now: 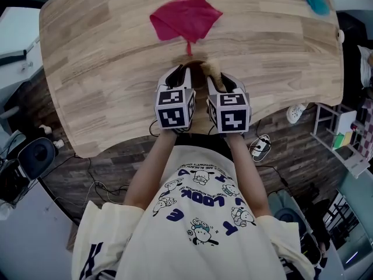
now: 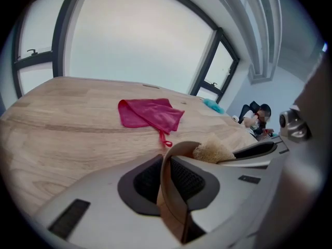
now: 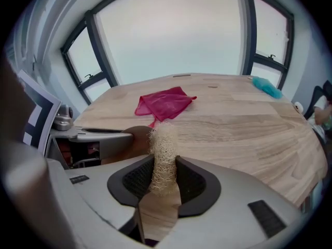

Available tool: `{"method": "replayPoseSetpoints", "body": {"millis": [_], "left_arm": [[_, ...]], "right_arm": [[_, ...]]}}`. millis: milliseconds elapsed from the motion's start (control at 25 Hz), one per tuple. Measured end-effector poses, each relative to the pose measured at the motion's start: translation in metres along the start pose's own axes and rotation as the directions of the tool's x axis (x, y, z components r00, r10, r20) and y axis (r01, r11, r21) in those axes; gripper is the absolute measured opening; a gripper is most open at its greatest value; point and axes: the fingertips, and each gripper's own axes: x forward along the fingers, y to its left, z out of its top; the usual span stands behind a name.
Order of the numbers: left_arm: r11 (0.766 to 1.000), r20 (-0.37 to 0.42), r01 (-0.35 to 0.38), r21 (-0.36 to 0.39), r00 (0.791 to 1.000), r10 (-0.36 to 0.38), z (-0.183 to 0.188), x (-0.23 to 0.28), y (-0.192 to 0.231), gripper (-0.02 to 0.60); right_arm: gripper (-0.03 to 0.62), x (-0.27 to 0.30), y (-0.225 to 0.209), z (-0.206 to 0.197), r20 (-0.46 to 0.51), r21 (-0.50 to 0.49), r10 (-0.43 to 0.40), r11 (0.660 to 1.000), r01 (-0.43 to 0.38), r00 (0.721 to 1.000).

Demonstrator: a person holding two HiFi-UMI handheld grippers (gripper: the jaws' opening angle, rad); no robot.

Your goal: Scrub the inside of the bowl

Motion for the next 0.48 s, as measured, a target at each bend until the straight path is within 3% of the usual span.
{"method": "replayPoseSetpoints", "body": {"millis": [160, 480], "left_arm": [[0.997, 0.012, -0.016, -0.075, 1.0, 0.017, 0.0, 0.0, 0.002, 0.074], [0.989, 0.025, -0.036, -0.143, 0.999, 0.04, 0.0, -0.001, 0.004, 0.078]], "right_arm": [[0.121, -0.002, 0.0, -0.004, -0.008, 0.072, -0.019, 0.997, 0.019, 1.0], [0.121, -0.007, 0.002, -0.012, 0.012, 0.211, -0.028, 0.977, 0.025, 1.0]]}}
